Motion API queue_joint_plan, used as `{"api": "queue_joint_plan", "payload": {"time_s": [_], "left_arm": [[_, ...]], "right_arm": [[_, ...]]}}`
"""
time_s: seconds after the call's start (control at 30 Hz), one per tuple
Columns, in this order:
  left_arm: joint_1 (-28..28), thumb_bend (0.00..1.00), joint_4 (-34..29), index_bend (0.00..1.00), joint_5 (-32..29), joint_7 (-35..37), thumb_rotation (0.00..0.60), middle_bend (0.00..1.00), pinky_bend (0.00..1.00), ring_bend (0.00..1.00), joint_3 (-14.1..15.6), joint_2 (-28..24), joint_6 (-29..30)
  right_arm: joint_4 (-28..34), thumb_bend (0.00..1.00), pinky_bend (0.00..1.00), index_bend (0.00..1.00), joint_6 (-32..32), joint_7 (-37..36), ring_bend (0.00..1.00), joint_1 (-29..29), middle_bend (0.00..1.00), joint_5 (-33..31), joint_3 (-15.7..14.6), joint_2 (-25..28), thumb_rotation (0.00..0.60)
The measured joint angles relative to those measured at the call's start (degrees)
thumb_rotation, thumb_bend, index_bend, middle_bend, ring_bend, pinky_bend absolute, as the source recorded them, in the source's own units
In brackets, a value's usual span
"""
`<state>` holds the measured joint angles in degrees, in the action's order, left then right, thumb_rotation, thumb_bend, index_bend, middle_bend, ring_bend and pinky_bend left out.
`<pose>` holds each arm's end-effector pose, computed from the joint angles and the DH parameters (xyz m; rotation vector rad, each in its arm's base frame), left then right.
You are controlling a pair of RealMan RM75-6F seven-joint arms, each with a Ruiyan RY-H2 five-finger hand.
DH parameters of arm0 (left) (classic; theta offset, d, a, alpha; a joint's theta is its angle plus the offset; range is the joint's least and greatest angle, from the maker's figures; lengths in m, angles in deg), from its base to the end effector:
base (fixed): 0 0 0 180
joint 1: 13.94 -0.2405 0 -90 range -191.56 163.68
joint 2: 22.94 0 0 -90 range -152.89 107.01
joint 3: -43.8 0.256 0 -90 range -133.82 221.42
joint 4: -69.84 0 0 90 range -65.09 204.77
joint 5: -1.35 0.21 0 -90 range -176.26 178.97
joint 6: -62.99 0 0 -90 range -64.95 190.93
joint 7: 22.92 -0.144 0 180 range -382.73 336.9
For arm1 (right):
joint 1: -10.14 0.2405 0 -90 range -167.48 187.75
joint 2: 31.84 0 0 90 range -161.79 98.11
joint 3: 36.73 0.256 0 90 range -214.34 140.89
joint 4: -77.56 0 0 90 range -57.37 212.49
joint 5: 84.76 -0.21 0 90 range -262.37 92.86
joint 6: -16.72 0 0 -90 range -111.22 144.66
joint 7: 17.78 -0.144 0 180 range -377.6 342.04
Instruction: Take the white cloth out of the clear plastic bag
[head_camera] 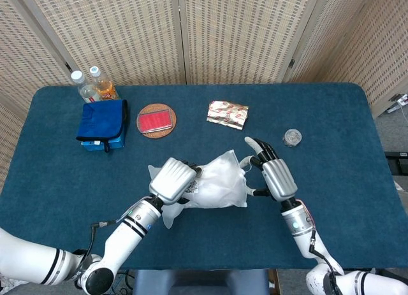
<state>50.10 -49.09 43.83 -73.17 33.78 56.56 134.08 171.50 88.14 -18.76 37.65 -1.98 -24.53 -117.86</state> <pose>0.0094 0.2962 0.0317 -2.0470 -0.6128 -0.9714 -0.1536 -0.2903 0.0367 1.5635 -1.1140 1.4359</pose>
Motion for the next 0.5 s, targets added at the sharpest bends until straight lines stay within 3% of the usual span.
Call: {"api": "queue_joint_plan", "payload": {"time_s": [0.23,0.5], "left_arm": [[-0.24,0.13,-0.42,0.45,0.61,0.18,0.600,0.50,0.66,0.55,-0.20,-0.16,0.14],[-0.47,0.13,-0.64,0.45,1.08,0.50,0.600,0.51,0.66,0.55,-0.42,-0.20,0.17]], "right_arm": [[-0.86,0.08,0.09,0.47,0.24,-0.06,0.00,0.71,0.04,0.06,-0.03,-1.78,0.600],[-1.72,0.15,0.09,0.51,0.25,-0.39,0.00,1.65,0.06,0.08,0.05,-3.46,0.600]]}}
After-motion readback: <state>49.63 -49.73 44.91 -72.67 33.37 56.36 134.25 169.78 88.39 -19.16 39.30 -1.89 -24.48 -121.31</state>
